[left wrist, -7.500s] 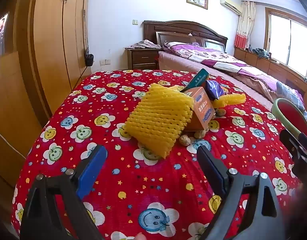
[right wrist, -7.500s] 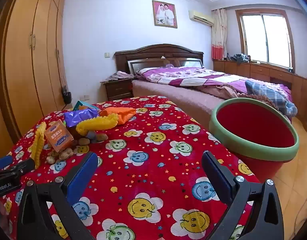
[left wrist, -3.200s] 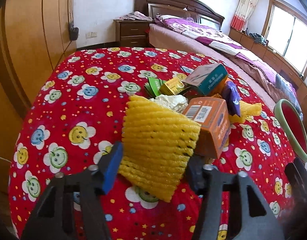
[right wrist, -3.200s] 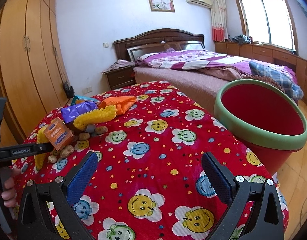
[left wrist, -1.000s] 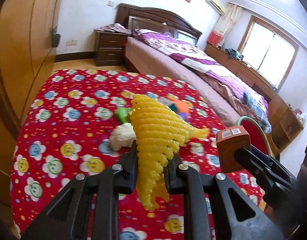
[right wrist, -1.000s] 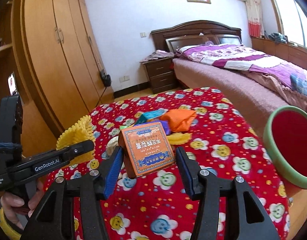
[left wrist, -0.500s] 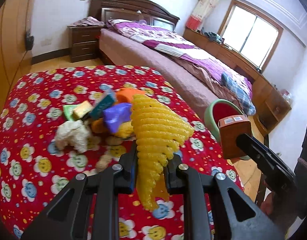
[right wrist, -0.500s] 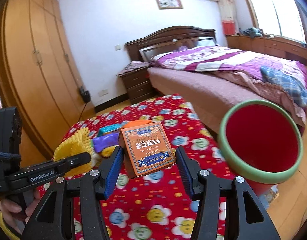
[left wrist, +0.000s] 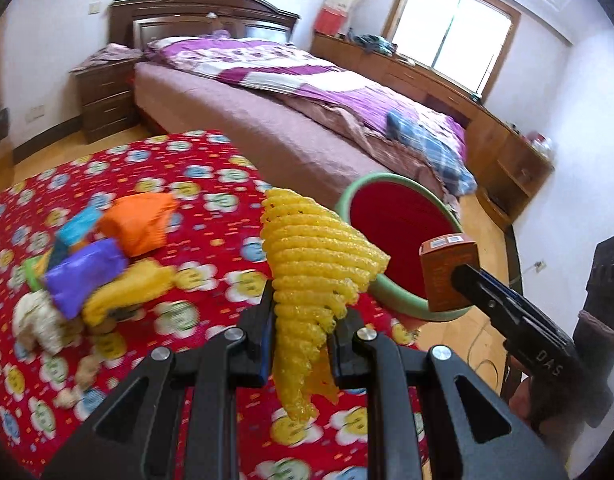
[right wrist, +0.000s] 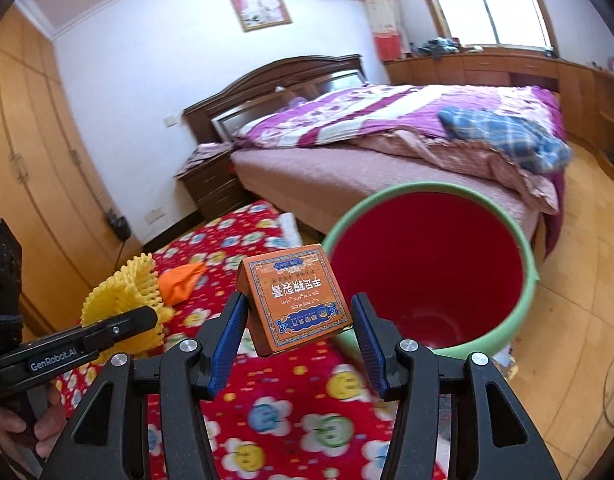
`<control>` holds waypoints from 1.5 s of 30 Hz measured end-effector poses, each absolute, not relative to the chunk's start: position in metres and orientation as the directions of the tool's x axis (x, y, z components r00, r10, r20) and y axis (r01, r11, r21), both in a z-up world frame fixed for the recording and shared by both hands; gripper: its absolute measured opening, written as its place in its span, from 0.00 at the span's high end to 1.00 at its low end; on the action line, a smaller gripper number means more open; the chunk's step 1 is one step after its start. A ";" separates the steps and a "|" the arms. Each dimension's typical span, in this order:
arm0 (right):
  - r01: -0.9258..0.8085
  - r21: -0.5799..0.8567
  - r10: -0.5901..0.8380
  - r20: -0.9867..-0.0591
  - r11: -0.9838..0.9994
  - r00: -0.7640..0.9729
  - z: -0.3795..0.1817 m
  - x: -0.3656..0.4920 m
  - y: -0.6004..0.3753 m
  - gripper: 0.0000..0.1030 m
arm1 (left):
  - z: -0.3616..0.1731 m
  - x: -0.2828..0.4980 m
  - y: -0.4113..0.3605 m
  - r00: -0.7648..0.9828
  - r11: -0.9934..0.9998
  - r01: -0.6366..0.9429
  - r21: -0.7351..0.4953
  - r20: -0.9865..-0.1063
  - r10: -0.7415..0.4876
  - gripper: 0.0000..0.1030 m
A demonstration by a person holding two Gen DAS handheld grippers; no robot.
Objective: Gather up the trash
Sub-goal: 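Carry the foam net and cardboard box with both tools over the green-rimmed bucket, then open both tools to drop the foam net and box into the bucket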
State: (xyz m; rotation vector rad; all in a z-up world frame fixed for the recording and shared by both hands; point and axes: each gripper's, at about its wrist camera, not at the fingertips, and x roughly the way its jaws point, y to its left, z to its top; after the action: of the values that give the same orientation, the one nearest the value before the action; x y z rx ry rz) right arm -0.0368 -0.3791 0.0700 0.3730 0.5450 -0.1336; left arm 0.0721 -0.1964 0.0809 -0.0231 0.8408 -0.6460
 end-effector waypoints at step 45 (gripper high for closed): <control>0.431 0.381 -0.134 -0.603 0.818 0.786 0.024 -0.042 -0.474 0.44 | 0.049 0.092 -0.332 0.404 0.687 0.699 -0.199 -0.683 -0.608 0.48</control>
State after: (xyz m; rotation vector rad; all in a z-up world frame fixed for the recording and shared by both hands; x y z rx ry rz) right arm -0.0422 -0.4736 0.0237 0.5342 0.5932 -0.3205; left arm 0.0921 -0.3318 0.0494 0.1259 0.8069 -0.8280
